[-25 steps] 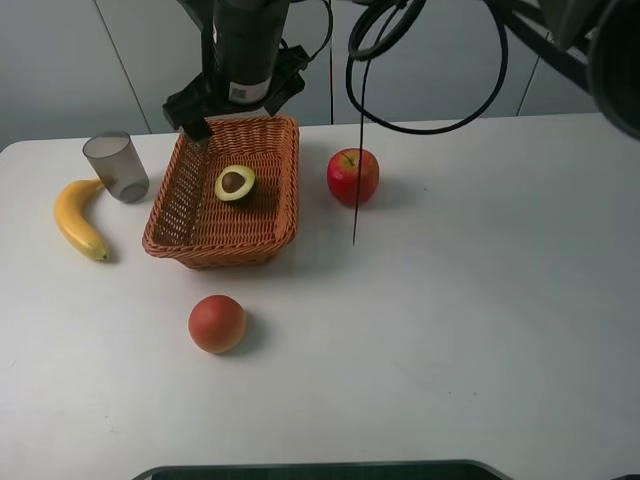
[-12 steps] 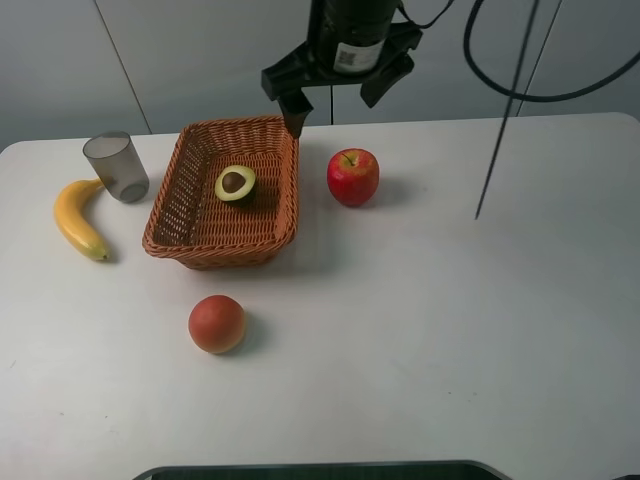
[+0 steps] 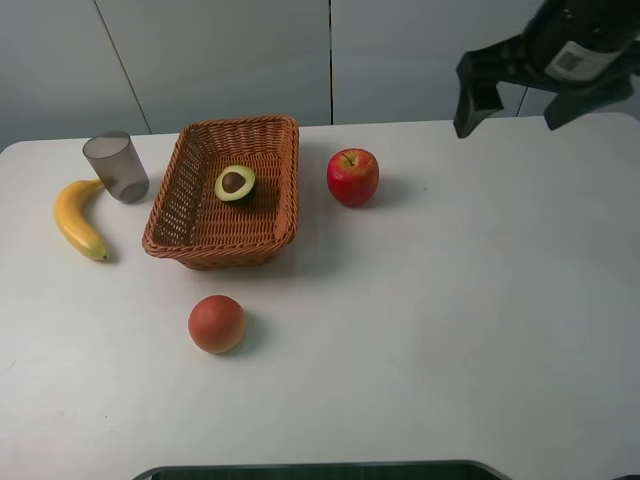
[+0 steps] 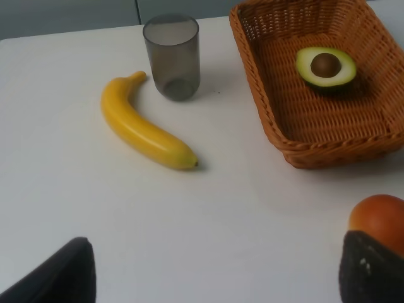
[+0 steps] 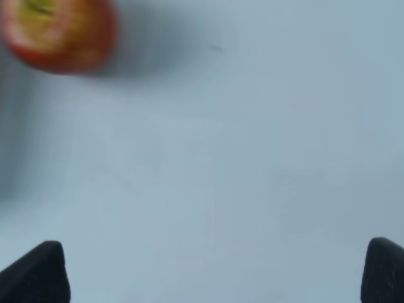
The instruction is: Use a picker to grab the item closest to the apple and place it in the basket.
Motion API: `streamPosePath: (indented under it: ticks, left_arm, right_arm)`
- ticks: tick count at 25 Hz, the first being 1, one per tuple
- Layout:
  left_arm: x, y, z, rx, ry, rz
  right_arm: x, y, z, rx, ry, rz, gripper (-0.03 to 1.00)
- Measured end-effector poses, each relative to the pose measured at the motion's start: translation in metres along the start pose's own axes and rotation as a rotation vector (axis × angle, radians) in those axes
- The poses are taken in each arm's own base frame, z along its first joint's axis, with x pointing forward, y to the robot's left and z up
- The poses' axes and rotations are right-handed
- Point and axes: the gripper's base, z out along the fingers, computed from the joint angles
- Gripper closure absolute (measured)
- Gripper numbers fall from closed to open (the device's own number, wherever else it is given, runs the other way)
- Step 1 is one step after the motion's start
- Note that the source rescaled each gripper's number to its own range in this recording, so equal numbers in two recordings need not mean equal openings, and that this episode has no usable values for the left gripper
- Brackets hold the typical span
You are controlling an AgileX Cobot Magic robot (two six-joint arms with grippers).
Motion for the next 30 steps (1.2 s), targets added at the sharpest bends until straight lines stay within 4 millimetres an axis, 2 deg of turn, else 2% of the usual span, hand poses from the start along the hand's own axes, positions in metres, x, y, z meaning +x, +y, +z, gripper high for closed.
streamPosePath:
  ticks: [3, 6, 11, 15, 18, 25, 30]
  left_arm:
    - [0.000, 0.000, 0.000, 0.000, 0.000, 0.000]
    - [0.000, 0.000, 0.000, 0.000, 0.000, 0.000]
    - [0.000, 0.000, 0.000, 0.000, 0.000, 0.000]
    - [0.000, 0.000, 0.000, 0.000, 0.000, 0.000]
    - [0.000, 0.000, 0.000, 0.000, 0.000, 0.000]
    - [0.000, 0.000, 0.000, 0.000, 0.000, 0.000]
    - [0.000, 0.000, 0.000, 0.000, 0.000, 0.000]
  right_arm:
    - [0.023, -0.029, -0.015, 0.026, -0.024, 0.093, -0.03]
    - [0.046, -0.044, -0.029, 0.043, -0.056, 0.147, -0.03]
    - [0.092, -0.046, -0.058, 0.034, -0.157, 0.153, -0.03]
    - [0.132, -0.043, -0.091, 0.012, -0.300, 0.073, -0.03]
    - [0.164, -0.044, -0.106, 0.009, -0.372, 0.032, -0.03]
    - [0.234, -0.048, -0.114, 0.008, -0.570, -0.033, -0.03]
    - [0.266, -0.050, -0.113, 0.002, -0.714, -0.066, -0.03]
